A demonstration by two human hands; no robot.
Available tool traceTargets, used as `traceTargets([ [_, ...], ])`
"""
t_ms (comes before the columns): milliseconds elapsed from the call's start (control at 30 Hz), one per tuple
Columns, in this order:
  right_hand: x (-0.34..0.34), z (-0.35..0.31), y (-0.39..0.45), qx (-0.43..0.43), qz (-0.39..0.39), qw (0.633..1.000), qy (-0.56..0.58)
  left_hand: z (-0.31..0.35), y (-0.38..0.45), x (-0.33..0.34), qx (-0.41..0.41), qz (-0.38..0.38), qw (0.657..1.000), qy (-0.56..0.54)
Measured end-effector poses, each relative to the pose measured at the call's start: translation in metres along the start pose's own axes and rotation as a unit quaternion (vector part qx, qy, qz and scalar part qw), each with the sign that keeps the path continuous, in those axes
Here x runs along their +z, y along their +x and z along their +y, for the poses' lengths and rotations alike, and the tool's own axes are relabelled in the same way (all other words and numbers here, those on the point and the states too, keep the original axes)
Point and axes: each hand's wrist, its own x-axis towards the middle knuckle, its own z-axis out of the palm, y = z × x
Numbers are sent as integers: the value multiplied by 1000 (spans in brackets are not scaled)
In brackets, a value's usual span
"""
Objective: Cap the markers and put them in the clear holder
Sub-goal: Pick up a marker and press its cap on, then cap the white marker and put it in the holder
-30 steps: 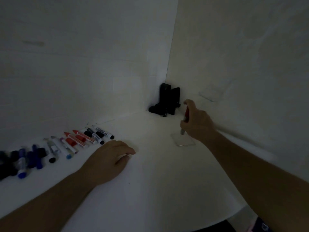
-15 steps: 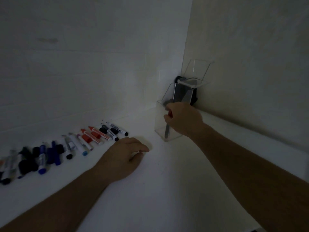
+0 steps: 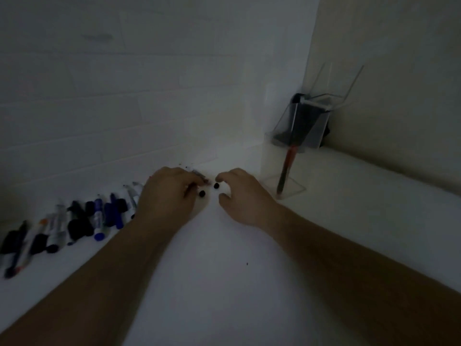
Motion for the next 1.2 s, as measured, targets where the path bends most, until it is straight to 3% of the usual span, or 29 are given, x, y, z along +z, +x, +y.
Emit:
traceTargets([
  [100,26,-6,30,-4,-17,1000,11,-7,0,1,-46,20,998,23],
  [233,45,-2,56,23,22,998,-57,-8,-2,7,-44,18,999,21],
  [600,-1,13,12,58,-55,995,-53,-11,1,15,-56,-12,997,55],
  [733,-2,28,-18,42,15,993,-105,-9,2,18,-44,-20,997,59],
  [900,-1,37,-17,28,54,998,26,1,21,14,-80,-37,996,16],
  [1000,-3,45,-17,38,71,996,33,4,53,9,-100,-130,984,67],
  [1100,-4,46,-19,39,68,996,45,9,83,11,-121,-288,934,176],
  [1200,-4,47,-20,35,67,995,61,16,98,20,-113,-360,904,201],
])
